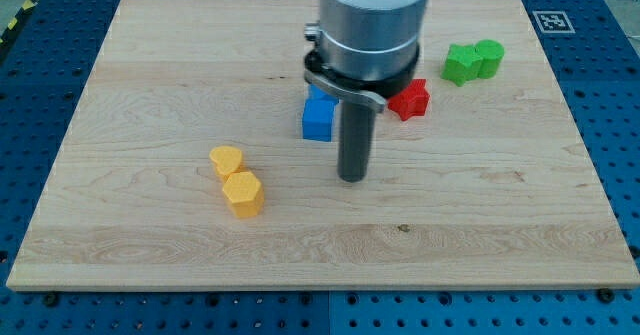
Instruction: Push the yellow hexagon below the yellow heart
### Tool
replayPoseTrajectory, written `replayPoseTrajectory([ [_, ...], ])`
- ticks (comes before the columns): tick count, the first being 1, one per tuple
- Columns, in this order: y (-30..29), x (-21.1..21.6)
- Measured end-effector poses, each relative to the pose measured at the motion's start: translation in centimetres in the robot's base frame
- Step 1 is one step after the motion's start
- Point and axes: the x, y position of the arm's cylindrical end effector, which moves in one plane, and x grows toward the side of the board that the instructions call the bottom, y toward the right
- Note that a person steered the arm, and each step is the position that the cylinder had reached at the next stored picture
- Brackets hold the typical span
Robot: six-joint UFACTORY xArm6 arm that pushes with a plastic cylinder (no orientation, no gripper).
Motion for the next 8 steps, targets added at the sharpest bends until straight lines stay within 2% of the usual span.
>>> replayPoseTrajectory([
  [2, -2.5, -0.6],
  [3, -6.4, 0.2],
  [5, -6.5, 0.2],
  [8, -6.5, -2.4],
])
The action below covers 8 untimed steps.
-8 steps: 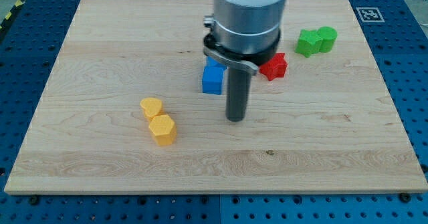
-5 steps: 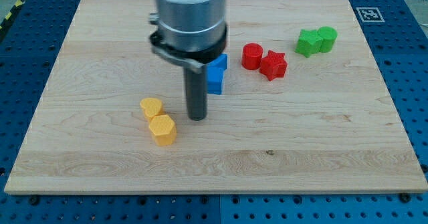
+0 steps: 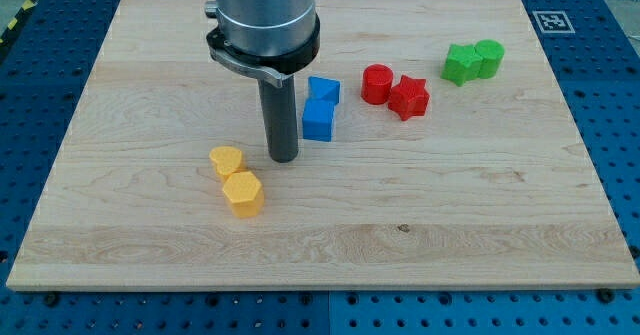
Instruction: Push the yellow hexagon below the yellow heart
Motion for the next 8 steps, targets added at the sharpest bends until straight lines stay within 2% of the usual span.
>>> replayPoseTrajectory([
  [1, 0.7, 0.0],
  [3, 1.7, 4.7],
  [6, 0.7, 5.9],
  [7, -2.1, 6.0],
  [8, -2.4, 6.0],
])
